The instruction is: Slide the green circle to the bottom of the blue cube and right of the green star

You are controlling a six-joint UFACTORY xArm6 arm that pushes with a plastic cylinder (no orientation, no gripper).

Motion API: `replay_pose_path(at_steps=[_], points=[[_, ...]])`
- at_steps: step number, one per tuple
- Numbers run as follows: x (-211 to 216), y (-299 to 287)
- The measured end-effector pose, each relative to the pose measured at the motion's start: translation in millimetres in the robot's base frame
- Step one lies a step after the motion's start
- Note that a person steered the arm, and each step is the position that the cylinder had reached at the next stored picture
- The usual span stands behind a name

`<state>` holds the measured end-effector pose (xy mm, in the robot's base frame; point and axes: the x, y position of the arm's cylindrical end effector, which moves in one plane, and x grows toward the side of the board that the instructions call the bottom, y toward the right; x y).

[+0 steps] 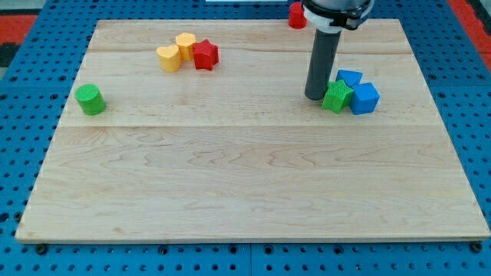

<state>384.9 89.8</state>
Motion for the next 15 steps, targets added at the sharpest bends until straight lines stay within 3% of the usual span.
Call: replay_pose_path(at_steps=[1, 2, 3, 4, 5, 6, 7, 8, 10, 12, 14, 15], points=[[78.6, -63.0], [115.0, -198.4], [81.8, -320.3], [29.3, -364.5], [46.2, -370.6], [-4.9, -376.7], [-9.1, -306.2], [3.2, -178.7], [20.2, -292.0], [67.2, -336.1], [75.7, -133.1], [76.6, -210.9]])
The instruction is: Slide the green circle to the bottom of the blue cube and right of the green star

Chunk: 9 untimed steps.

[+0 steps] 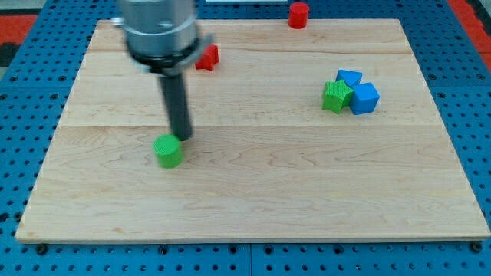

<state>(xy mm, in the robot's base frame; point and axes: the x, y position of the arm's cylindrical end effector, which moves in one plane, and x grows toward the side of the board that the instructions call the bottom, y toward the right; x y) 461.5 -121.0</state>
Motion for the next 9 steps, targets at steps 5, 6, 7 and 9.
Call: replay_pose_path(at_steps=[5, 6, 7, 9], points=[[-11.0, 133.4], [-23.2, 212.2], [-16.8, 234.1], [8.0, 268.4]])
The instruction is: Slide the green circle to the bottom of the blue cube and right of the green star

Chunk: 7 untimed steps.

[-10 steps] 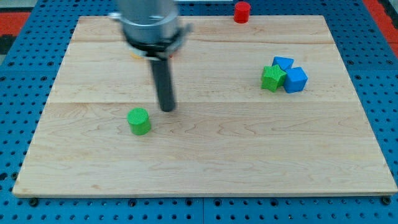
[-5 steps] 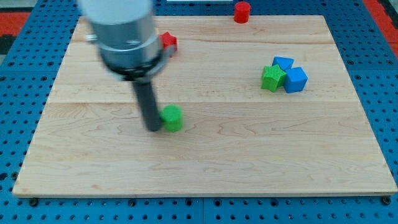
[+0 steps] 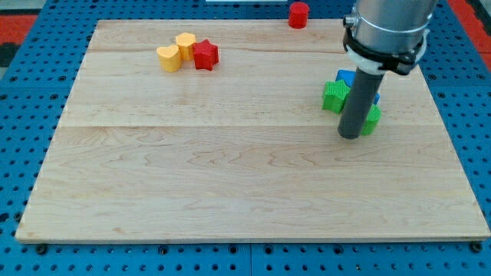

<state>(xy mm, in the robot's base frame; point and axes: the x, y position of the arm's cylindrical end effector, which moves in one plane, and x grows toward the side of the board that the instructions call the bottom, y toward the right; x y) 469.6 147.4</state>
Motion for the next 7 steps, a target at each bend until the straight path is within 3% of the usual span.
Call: replay_pose_path(at_steps=[2, 3, 4, 6, 7], points=[[-12.3, 83.6], [-23.4, 63.7], [2.8, 66.0], [-13.8, 37.3], [6.6, 117.1]])
